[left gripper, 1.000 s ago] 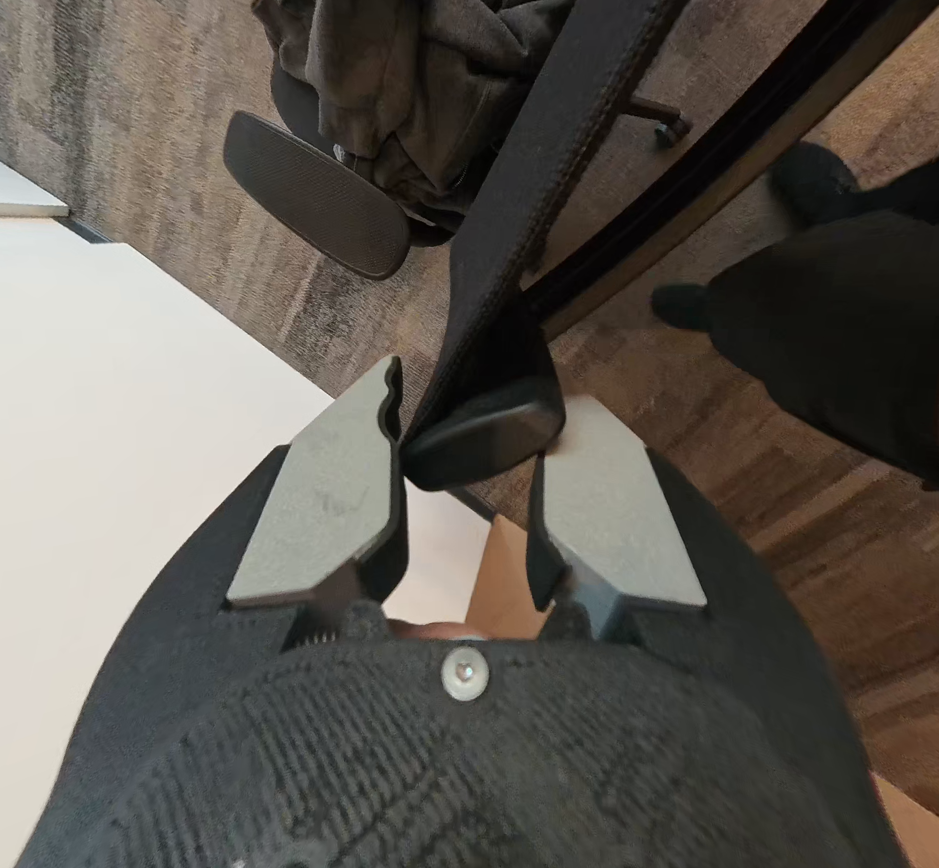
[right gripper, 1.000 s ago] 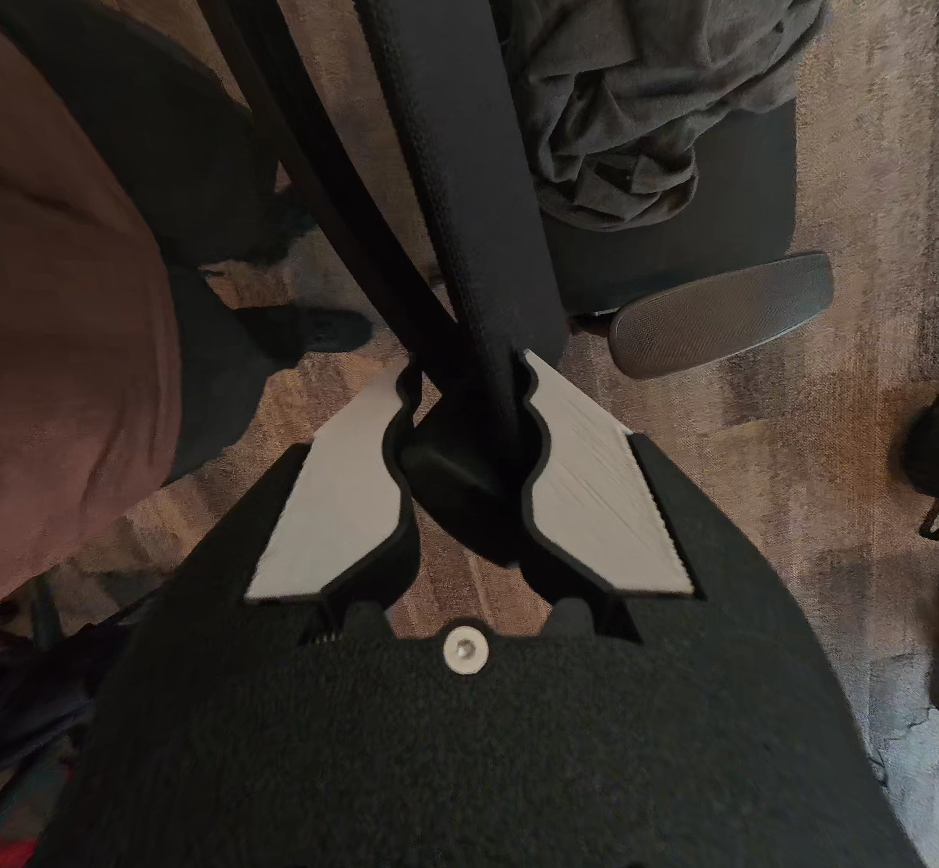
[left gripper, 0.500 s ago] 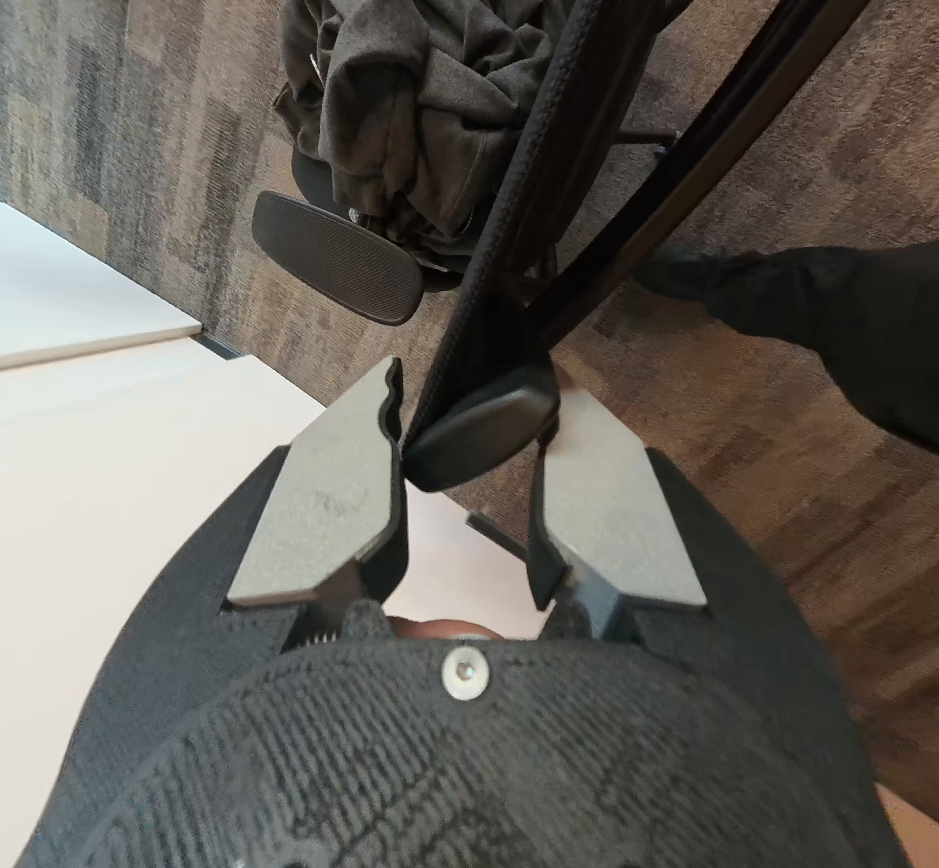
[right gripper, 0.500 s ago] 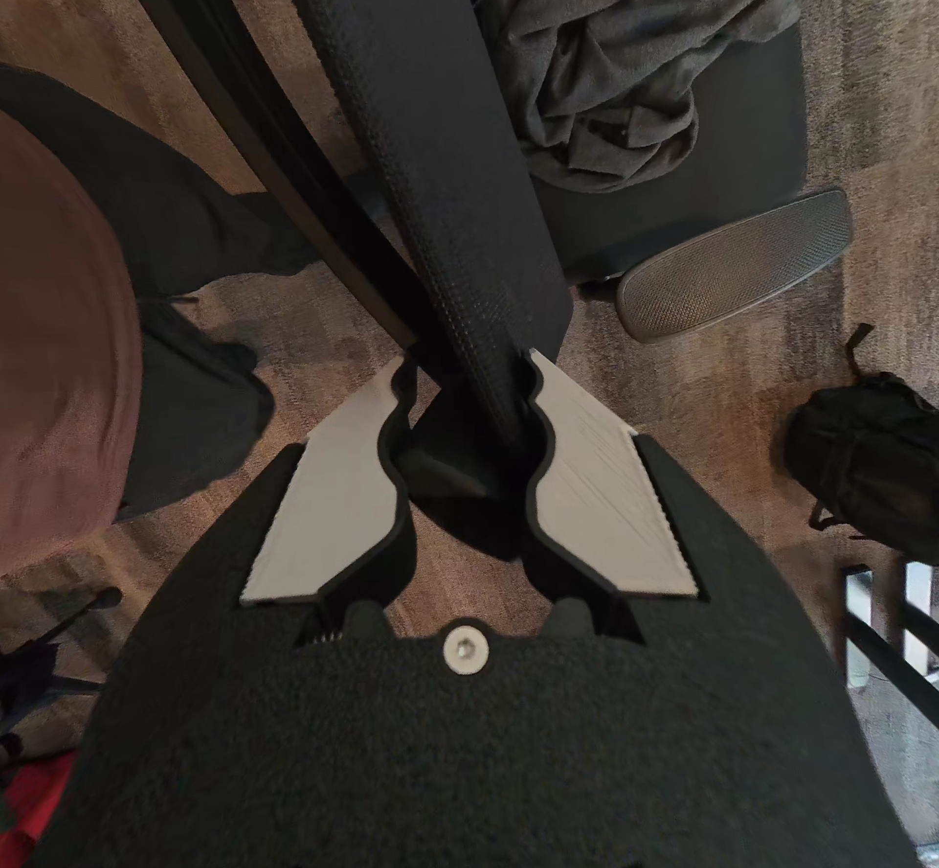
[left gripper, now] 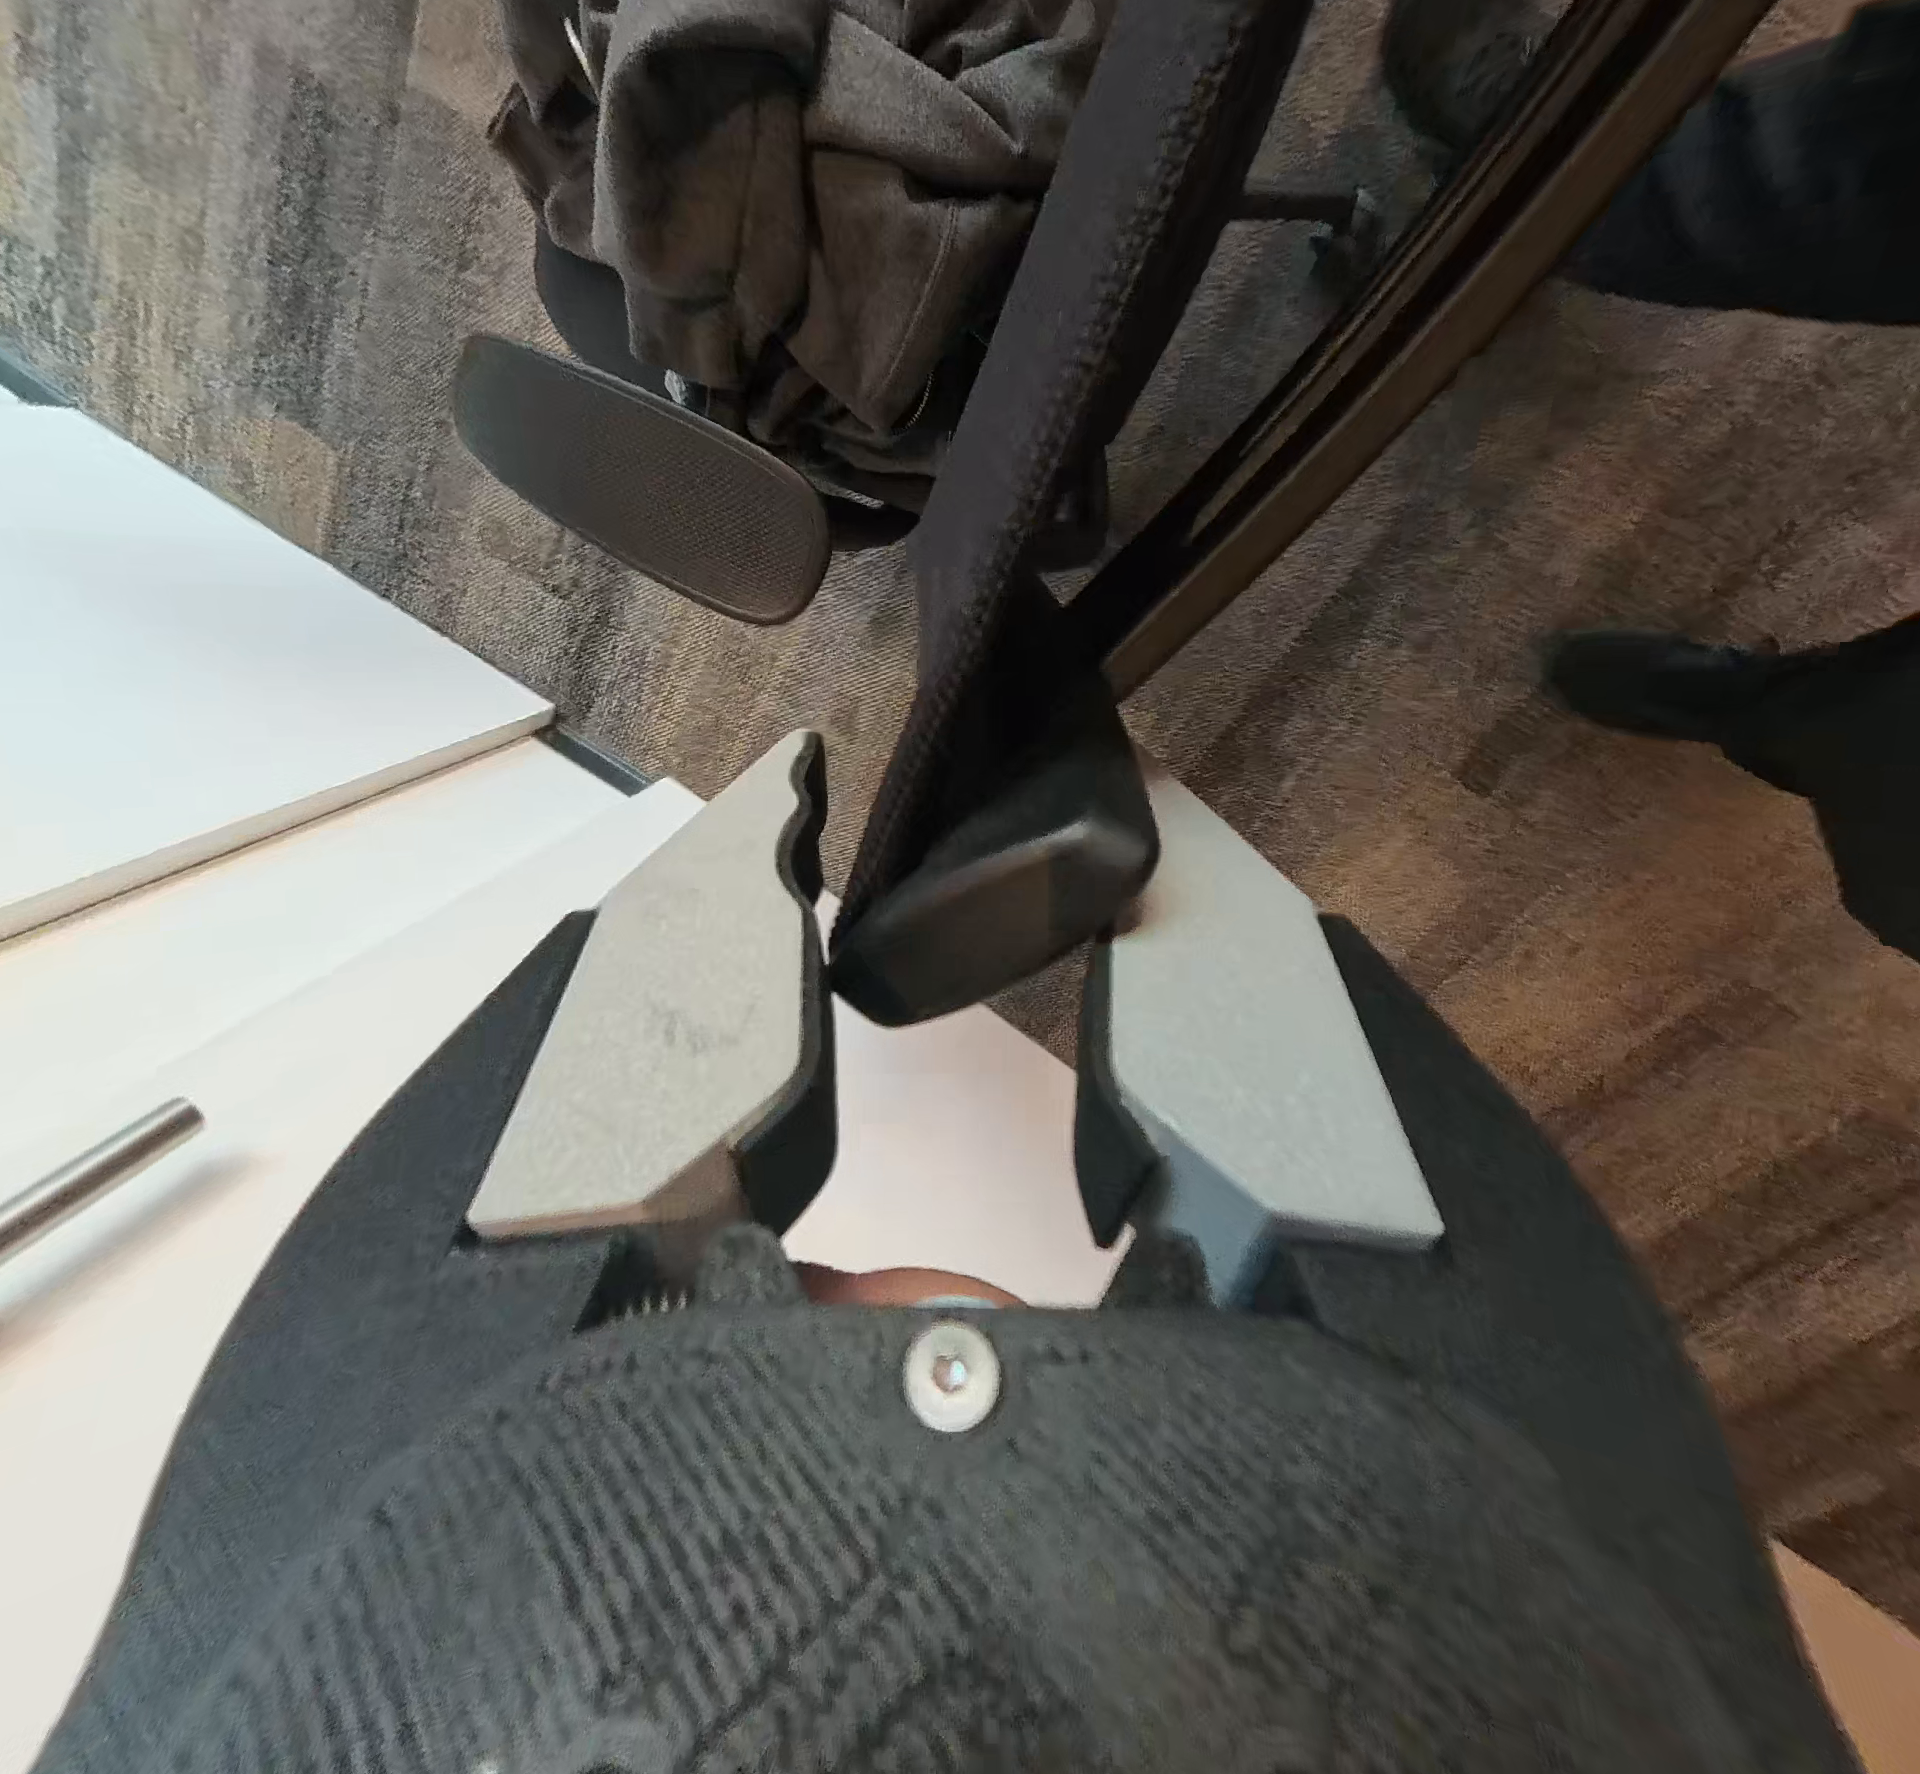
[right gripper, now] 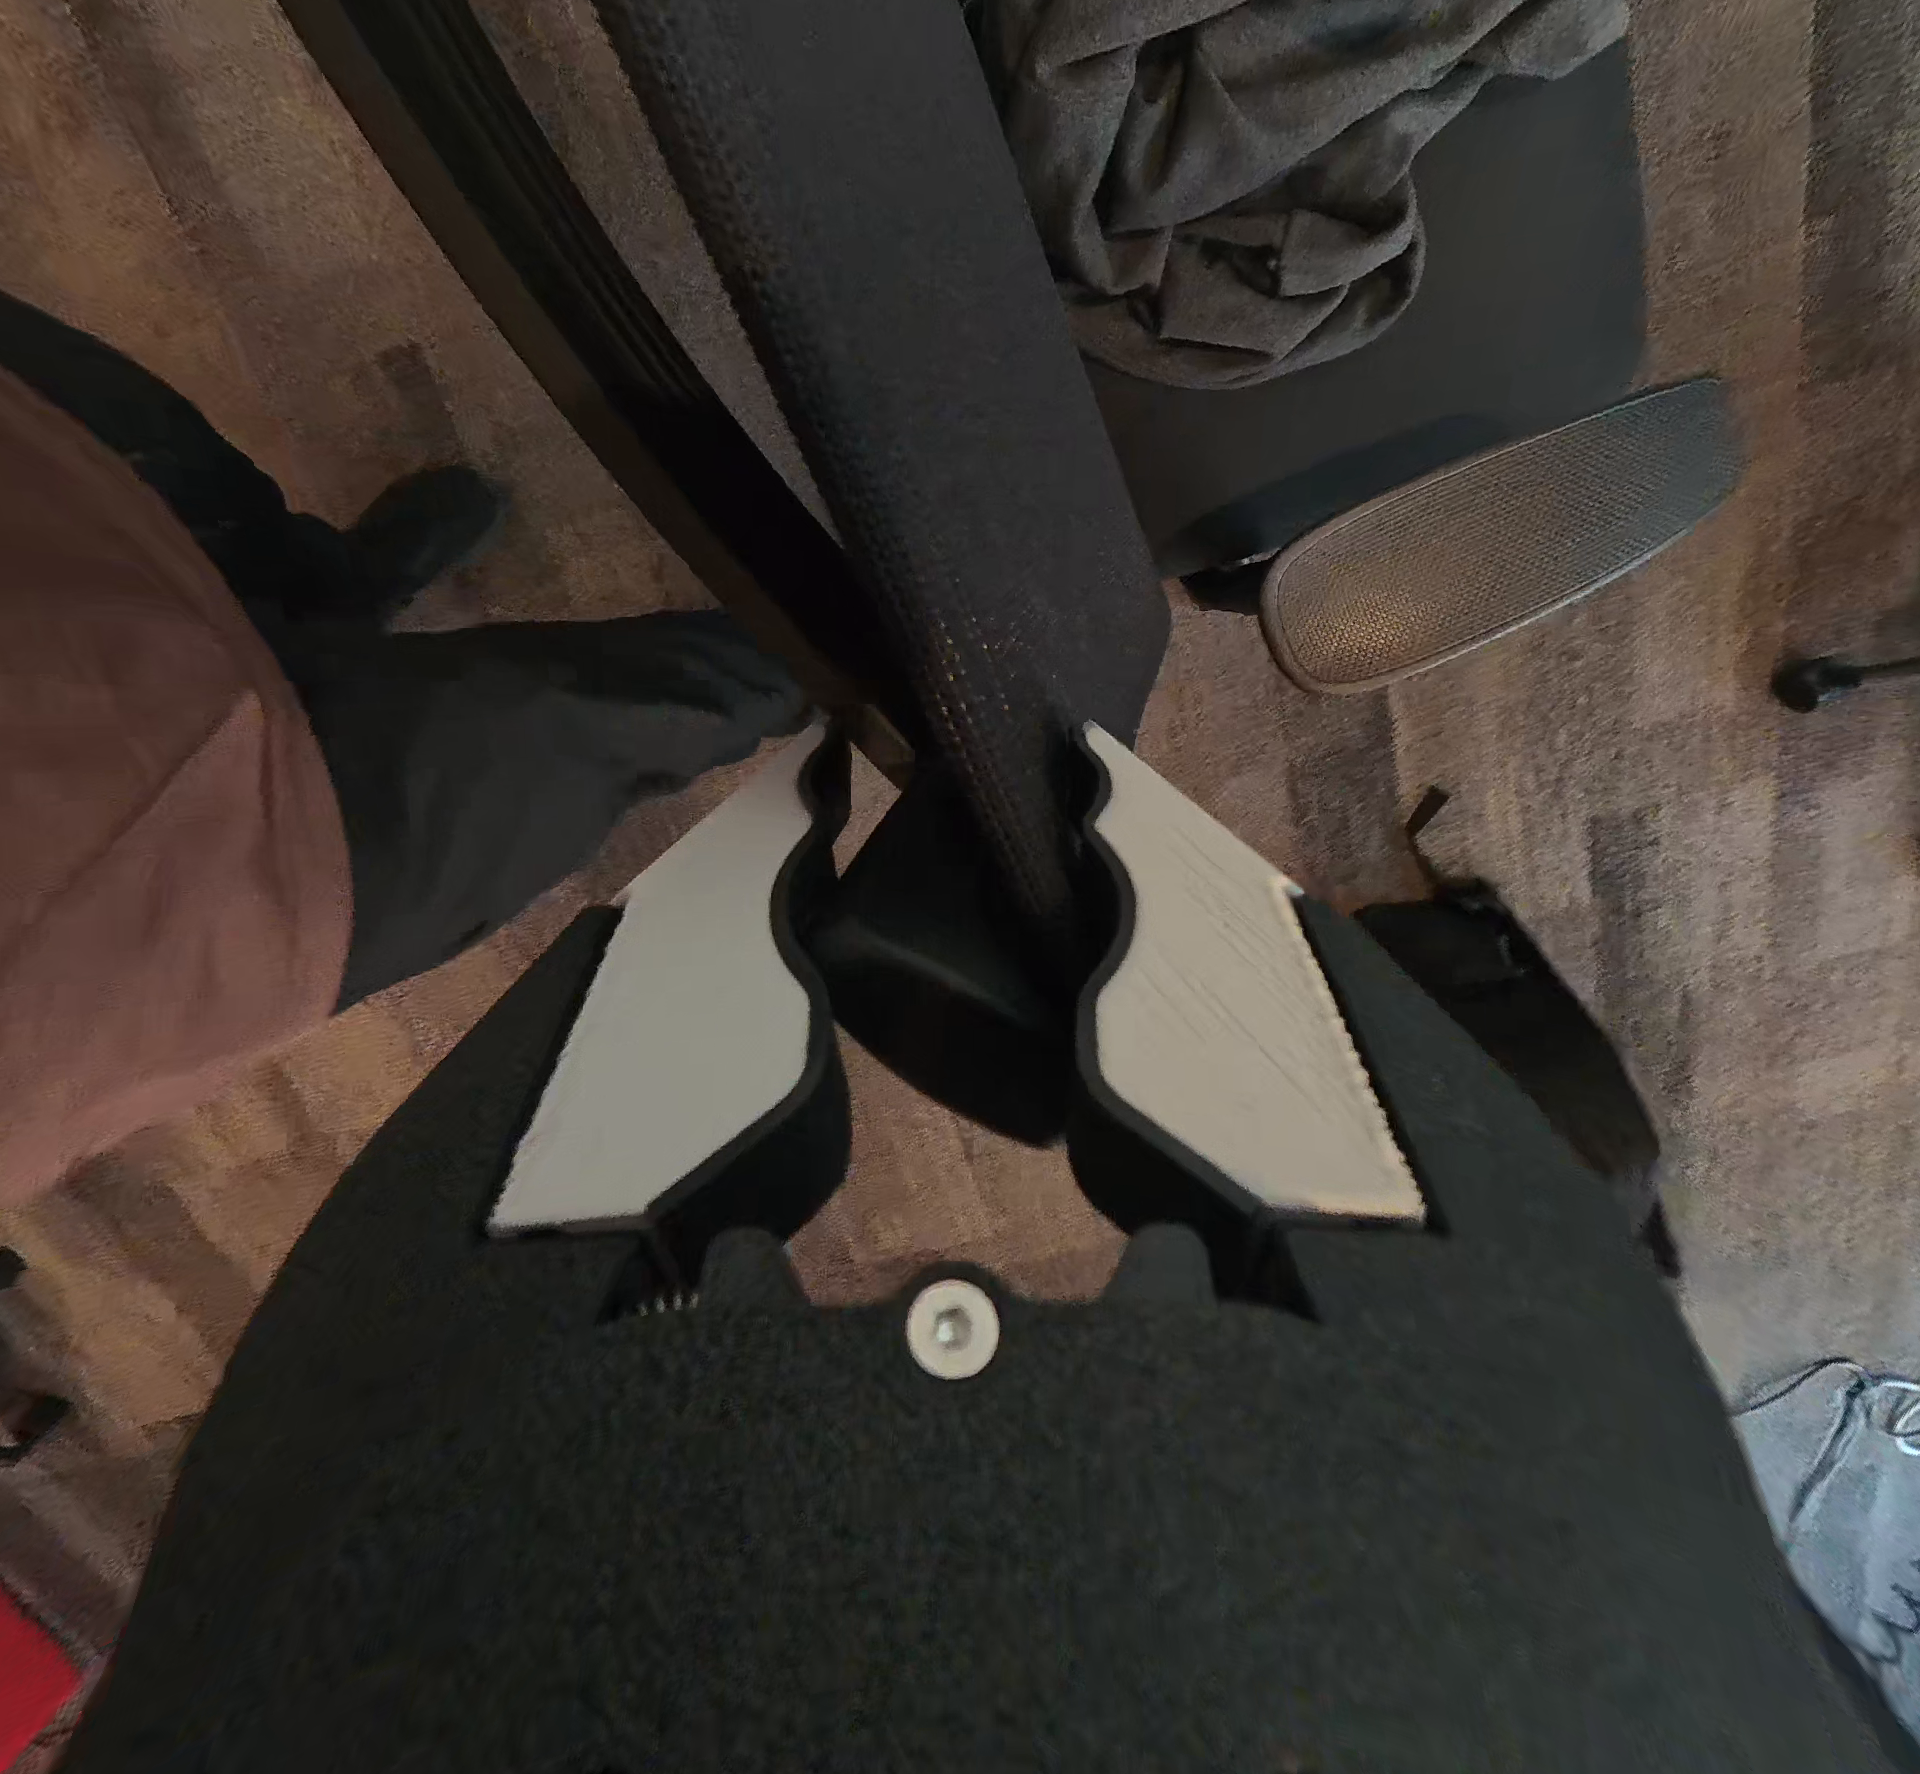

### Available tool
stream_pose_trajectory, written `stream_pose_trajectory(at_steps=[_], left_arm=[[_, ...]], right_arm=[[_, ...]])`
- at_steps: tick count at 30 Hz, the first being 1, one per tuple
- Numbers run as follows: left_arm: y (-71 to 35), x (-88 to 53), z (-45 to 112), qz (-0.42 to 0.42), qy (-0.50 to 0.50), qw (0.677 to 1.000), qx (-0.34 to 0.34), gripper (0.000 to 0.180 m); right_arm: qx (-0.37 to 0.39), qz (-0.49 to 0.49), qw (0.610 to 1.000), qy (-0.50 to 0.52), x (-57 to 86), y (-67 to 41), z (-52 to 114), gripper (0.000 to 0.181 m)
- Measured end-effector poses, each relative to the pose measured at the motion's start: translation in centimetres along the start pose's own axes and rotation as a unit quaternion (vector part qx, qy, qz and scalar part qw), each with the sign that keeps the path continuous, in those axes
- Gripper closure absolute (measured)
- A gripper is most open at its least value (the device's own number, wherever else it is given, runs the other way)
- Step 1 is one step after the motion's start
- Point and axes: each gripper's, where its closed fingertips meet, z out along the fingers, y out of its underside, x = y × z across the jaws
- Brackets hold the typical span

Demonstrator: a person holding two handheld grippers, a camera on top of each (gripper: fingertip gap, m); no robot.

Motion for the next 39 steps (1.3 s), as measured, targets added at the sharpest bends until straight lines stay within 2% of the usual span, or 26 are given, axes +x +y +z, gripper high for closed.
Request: stream_pose_trajectory(at_steps=[6, 11, 30, 36, 39], left_arm=[[-5.4, -13.2, 4.7, -0.037, -0.029, 0.998, -0.051, 0.126], [-10.2, -24.0, 8.4, -0.048, -0.047, 0.996, -0.060, 0.125], [-24.5, -63.7, 20.7, 0.045, -0.043, 0.998, -0.008, 0.128], [-28.4, -74.0, 24.5, 0.068, -0.008, 0.997, -0.026, 0.131], [-30.0, -79.0, 26.3, 0.049, -0.015, 0.998, -0.029, 0.130]], right_arm=[[-0.001, -0.018, 1.000, -0.004, 15.0, -5.8, 1.4, 0.141], [-0.006, -0.025, 1.000, -0.005, 27.0, -10.6, 2.5, 0.141], [0.000, 0.042, 0.999, 0.012, 66.3, -28.7, 6.9, 0.136], [0.005, 0.025, 1.000, 0.010, 77.1, -33.8, 8.2, 0.137], [0.017, 0.009, 1.000, 0.006, 81.8, -36.3, 8.8, 0.138]])
